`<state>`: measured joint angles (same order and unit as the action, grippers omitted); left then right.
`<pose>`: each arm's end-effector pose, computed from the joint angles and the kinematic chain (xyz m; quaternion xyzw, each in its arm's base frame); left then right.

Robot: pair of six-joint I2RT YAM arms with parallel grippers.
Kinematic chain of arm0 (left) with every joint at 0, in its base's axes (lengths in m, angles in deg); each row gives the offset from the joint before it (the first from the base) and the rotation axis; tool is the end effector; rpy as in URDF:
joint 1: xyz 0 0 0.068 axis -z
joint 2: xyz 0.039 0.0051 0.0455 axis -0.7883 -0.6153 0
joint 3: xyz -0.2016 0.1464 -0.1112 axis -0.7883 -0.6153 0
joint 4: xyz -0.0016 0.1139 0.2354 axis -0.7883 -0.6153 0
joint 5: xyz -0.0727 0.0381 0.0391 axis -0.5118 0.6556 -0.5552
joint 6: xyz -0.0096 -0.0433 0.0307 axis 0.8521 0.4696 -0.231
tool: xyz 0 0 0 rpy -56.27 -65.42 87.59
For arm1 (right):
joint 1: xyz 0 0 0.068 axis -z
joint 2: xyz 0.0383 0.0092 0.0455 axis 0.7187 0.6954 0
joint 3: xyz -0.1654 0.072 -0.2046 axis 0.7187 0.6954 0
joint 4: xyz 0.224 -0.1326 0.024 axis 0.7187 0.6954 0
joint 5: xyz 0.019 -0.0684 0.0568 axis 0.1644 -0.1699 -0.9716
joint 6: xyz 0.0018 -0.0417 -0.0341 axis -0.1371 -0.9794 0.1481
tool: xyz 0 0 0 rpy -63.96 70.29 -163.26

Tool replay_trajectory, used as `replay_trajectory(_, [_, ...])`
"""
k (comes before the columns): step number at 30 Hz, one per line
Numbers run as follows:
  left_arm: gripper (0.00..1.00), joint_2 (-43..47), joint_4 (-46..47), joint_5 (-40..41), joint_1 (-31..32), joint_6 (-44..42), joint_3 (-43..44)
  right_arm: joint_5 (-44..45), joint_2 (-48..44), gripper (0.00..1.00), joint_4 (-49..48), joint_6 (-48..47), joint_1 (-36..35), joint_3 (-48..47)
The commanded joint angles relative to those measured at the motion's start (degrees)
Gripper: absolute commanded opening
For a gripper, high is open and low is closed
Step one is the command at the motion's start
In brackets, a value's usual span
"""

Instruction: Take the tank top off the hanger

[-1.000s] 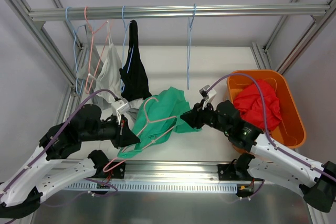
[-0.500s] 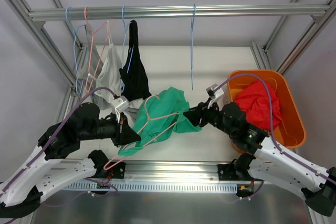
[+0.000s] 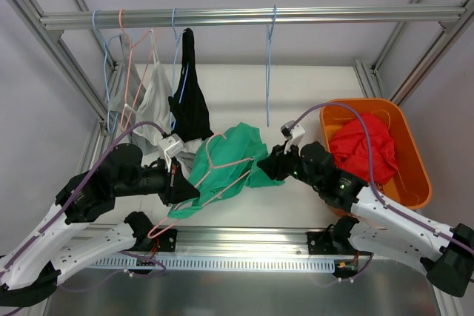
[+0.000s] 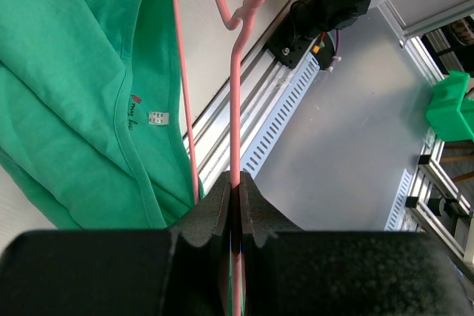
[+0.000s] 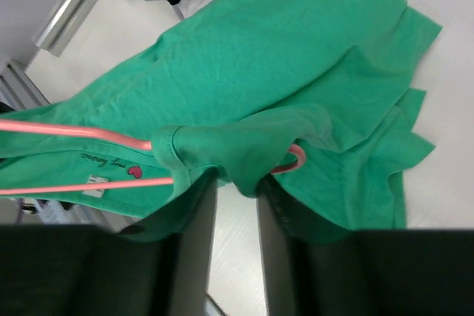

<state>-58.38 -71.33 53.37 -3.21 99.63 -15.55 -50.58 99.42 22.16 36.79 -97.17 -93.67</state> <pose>0.0569 -0.0840 0.3720 0.2753 0.7721 -0.4457 0.3597 0.1280 0.1587 0.2832 -0.2862 0.7355 0.3006 0.5355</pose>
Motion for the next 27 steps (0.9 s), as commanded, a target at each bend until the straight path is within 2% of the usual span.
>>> replay_trajectory(1, [0.0, 0.2, 3.5, -1.5, 0.5, 0.8, 2.2, 0.0, 0.1, 0.27, -4.2, 0.1, -0.4, -2.6])
replay_trajectory(4, [0.0, 0.2, 3.5, -1.4, 0.5, 0.7, 2.1, 1.7, -1.2, 0.0, -4.4, 0.2, -0.3, -2.3])
replay_trajectory(7, [0.0, -0.1, 3.4, -0.5, 0.5, 0.1, 1.6, 5.0, -5.1, 0.0, -2.6, -0.5, -0.3, -1.7])
replay_trajectory(8, [0.0, -0.3, 3.5, -0.8, 0.5, 0.1, 1.5, 6.9, -6.3, 0.0, 0.7, -0.7, -0.3, -1.9])
replay_trajectory(12, [0.0, -1.7, 3.6, -3.0, 0.5, -0.1, 1.6, 19.0, -12.2, 0.0, 10.5, -3.3, 1.0, -4.5])
replay_trajectory(13, [0.0, -2.2, 3.6, -3.6, 0.5, -0.5, 2.1, 23.2, -14.0, 0.0, 12.5, -3.6, 1.7, -6.0])
replay_trajectory(17, [0.0, -3.6, 4.4, -7.4, 0.5, -2.1, 7.9, 29.2, -15.4, 0.0, 21.9, -5.2, 7.6, -9.0])
replay_trajectory(18, [0.0, -4.1, 5.5, -8.5, 0.6, -2.5, 11.0, 28.4, -15.4, 0.0, 22.8, -4.9, 8.8, -9.6])
replay_trajectory(24, [0.0, -8.8, 11.4, -13.1, 0.6, -5.1, 19.9, 7.9, -21.7, 0.0, 23.5, -2.8, 10.4, -11.2])
replay_trajectory(27, [0.0, -12.3, 21.6, -17.3, 1.7, -5.7, 18.4, -9.7, -26.3, 0.0, 22.9, -2.8, 10.4, -14.8])
